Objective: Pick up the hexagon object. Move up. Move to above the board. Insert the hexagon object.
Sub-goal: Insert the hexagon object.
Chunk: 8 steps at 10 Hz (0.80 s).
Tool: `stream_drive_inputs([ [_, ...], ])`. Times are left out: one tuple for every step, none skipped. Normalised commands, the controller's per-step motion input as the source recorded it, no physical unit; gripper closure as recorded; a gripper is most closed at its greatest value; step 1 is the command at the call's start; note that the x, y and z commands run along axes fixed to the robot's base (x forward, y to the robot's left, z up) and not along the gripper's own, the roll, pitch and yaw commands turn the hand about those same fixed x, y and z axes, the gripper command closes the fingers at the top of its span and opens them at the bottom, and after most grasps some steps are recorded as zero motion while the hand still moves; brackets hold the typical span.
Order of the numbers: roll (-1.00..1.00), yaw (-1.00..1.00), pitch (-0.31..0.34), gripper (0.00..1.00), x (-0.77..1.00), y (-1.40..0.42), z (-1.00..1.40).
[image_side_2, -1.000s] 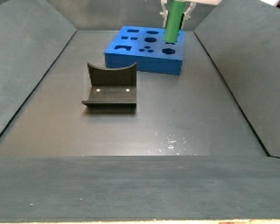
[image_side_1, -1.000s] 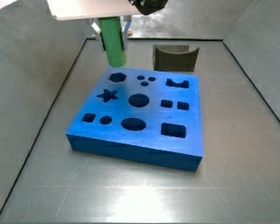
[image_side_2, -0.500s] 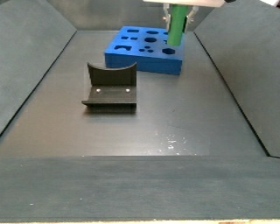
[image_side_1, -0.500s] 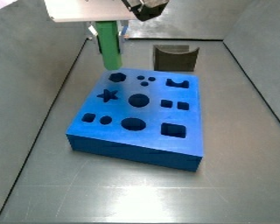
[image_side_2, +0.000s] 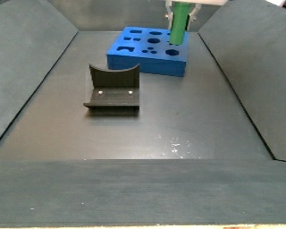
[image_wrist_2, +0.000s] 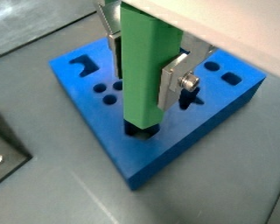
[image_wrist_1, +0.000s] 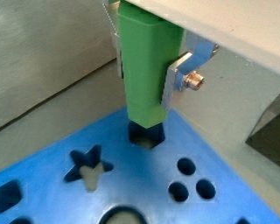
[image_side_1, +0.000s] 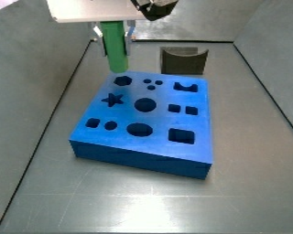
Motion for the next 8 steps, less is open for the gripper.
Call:
stream_drive_inputs([
  [0.0, 0.0, 0.046, 1.0, 0.01, 0.0, 0.0],
  [0.05, 0.0, 0.194, 1.0, 0.1, 0.0, -0.37],
  [0.12, 0.0, 0.231, 1.0, 0.51, 0.0, -0.96],
  [0.0, 0.0, 0.026, 1.0, 0.7, 0.0, -1.0],
  [0.0, 0.0, 0.023, 1.0, 0.77, 0.0, -1.0],
  [0.0, 0.0, 0.0, 1.0, 0.84, 0.0, -1.0],
  [-0.15, -0.1, 0.0, 1.0, 0.15, 0.0, -0.19],
  [0.0, 0.0, 0.0, 1.0, 0.05, 0.0, 0.0],
])
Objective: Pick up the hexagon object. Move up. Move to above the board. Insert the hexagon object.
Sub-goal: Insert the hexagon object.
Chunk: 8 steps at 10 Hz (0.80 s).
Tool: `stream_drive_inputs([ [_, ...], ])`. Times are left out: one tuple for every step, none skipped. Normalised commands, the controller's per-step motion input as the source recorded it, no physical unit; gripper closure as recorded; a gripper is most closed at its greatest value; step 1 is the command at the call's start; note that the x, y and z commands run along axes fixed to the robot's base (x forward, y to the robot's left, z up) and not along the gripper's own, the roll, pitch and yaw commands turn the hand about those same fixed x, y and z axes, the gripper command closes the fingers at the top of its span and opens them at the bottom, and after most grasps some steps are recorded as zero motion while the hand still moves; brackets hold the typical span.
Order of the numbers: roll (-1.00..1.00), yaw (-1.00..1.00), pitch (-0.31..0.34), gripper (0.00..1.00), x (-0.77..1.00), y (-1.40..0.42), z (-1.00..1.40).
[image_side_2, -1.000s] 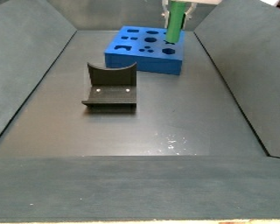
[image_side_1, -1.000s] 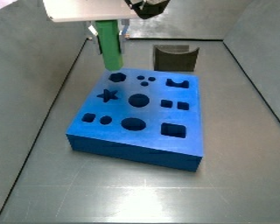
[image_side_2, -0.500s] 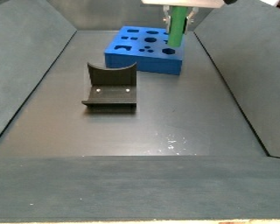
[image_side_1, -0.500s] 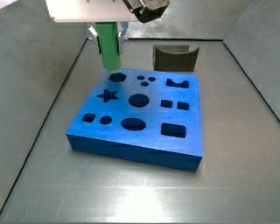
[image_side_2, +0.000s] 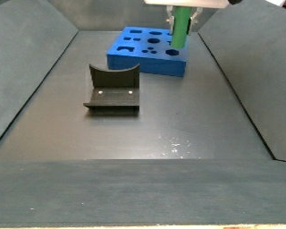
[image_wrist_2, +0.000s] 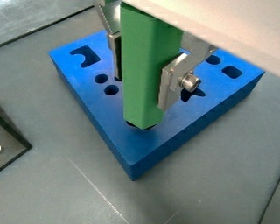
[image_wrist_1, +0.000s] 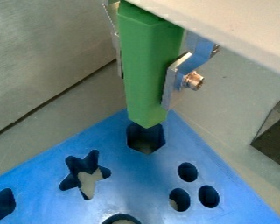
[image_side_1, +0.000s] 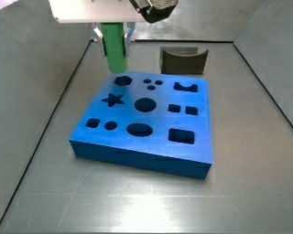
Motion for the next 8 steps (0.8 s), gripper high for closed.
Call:
stream_drive_inputs([
  [0.05, 0.0, -0.237, 1.0, 0.55, -0.44, -1.0],
  [-0.13, 0.0, -0.114, 1.0, 0.84, -0.31, -1.0],
  [-0.2, 0.01, -0.117, 1.0, 0.86, -0.24, -1.0],
  [0.01, 0.16, 0.0, 1.0, 0.14, 0.0, -0.24],
  [0.07, 0.0, 0.149, 1.0, 0.04, 0.0, -0.32],
  [0.2, -0.06, 0.249, 1.0, 0.61, 0.0, -0.93],
  [0.02, -0.19, 0.037, 1.0, 0.79, 0.0, -1.0],
  [0.0, -0.22, 0.0, 1.0, 0.82, 0.0, -1.0],
])
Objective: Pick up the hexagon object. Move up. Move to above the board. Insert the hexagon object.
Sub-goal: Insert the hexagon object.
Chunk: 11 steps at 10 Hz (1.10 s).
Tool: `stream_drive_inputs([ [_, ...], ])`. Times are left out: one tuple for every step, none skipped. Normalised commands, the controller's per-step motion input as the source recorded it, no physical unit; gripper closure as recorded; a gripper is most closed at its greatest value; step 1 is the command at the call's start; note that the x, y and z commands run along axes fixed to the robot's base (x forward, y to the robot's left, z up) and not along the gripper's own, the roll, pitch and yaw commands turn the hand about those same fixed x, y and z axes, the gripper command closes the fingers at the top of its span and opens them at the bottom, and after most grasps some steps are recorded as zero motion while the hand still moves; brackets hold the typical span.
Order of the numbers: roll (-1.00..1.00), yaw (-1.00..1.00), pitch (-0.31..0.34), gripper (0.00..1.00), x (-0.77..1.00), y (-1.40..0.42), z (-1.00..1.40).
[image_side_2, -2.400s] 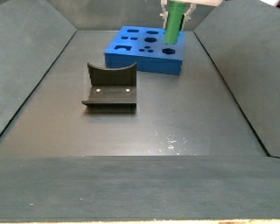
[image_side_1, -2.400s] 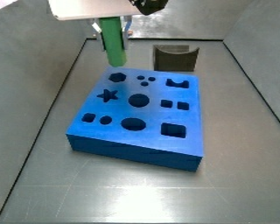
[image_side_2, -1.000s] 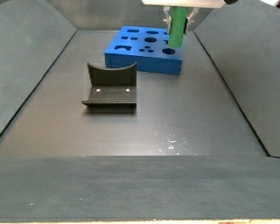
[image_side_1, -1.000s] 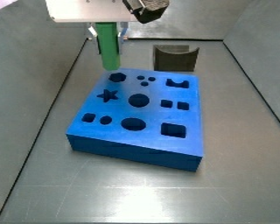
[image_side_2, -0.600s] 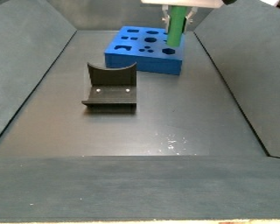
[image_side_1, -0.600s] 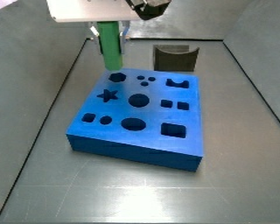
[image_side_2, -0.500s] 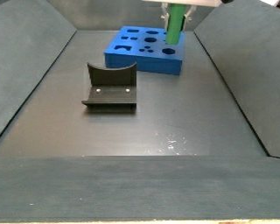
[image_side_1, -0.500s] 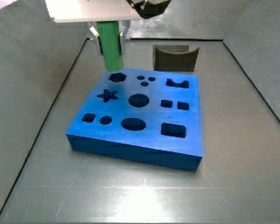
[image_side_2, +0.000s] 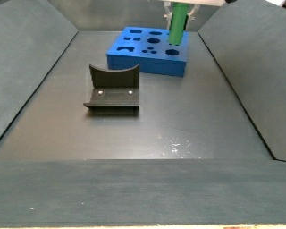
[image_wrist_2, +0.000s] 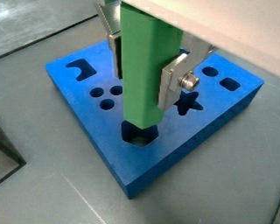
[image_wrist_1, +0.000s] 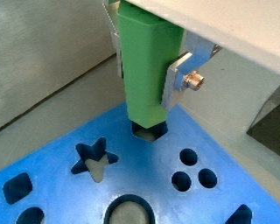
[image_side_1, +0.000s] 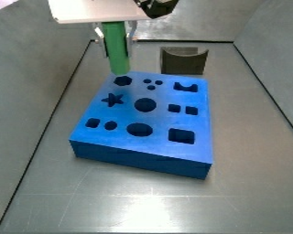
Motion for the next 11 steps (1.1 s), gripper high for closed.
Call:
stream_drive_inputs([
  [0.0, -0.16, 0.04, 1.0, 0.74, -0.05, -1.0],
  [0.0, -0.15, 0.034, 1.0, 0.73, -0.05, -1.0],
  [0.0, -0.18, 0.017, 1.0, 0.73, -0.05, -1.0],
  [0.0, -0.13, -0.143, 1.0, 0.0, 0.02, -0.27],
  [0.0, 0.0, -0.02, 1.0, 0.0, 0.0, 0.0],
  [0.0, 0.12, 0.0, 1.0, 0.42, 0.0, -0.84],
  [0.0, 0.17, 0.0, 1.0, 0.63, 0.0, -1.0],
  [-0.19, 0.18, 0.0, 1.0, 0.74, 0.12, -1.0],
  [-0.49, 0.33, 0.0, 1.0, 0.75, 0.33, -1.0],
  [-0.58, 0.34, 0.0, 1.0, 0.72, 0.38, -0.98],
  [-0.63, 0.43, 0.0, 1.0, 0.63, 0.34, -0.95],
])
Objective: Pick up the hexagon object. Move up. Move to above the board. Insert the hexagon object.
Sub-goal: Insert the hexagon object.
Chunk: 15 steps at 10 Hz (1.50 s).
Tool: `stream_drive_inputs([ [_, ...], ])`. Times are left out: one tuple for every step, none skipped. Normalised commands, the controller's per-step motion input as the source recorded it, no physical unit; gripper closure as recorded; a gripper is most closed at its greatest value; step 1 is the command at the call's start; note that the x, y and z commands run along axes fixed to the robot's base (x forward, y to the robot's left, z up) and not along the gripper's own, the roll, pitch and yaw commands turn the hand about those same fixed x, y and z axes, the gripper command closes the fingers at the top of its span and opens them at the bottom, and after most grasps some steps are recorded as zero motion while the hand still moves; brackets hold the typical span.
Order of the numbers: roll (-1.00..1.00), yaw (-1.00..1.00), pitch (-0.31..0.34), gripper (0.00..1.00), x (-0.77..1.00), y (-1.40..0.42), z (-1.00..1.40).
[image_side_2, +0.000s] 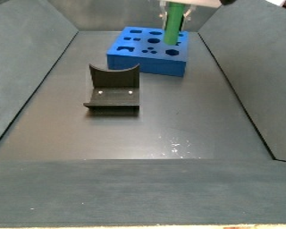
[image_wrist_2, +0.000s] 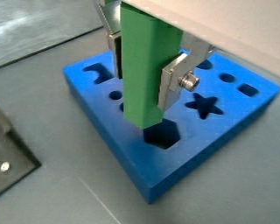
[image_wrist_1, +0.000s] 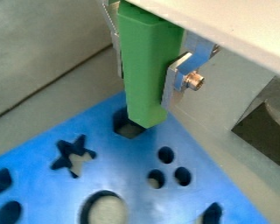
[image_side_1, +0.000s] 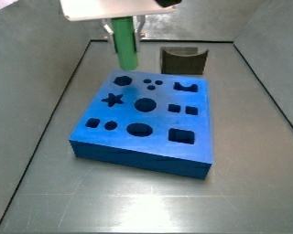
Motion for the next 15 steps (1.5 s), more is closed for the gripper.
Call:
stream_drive_inputs([
  [-0.66, 0.55, 0.0, 1.0, 0.51, 0.26, -0.9],
  [-0.38, 0.5, 0.0, 1.0, 0.54, 0.07, -1.0],
  [0.03, 0.0, -0.169, 1.0, -0.04, -0.01, -0.1],
  [0.0, 0.0, 0.063, 1.0, 0.0, 0.0, -0.06],
  [0.47, 0.0, 0.306, 1.0, 0.0, -0.72, -0.68],
  [0.54, -0.03, 0.46, 1.0, 0.0, -0.72, -0.49],
  [0.21, -0.15, 0.346, 1.0, 0.08, -0.09, 0.0],
  [0.0, 0.0, 0.0, 1.0, 0.0, 0.0, -0.03],
  [0.18, 0.0, -0.211, 1.0, 0.0, -0.19, -0.4],
  [0.49, 0.08, -0.131, 1.0, 0.0, -0.27, -0.67],
  [0.52, 0.11, 0.0, 1.0, 0.0, -0.44, -0.87],
  [0.57, 0.09, 0.04, 1.0, 0.0, -0.24, -0.73],
  [0.03, 0.0, 0.0, 1.0, 0.01, 0.0, 0.0],
  [0.1, 0.0, 0.0, 1.0, 0.0, 0.0, -0.1],
  [0.63, 0.05, 0.0, 1.0, 0.03, -0.11, -0.73],
])
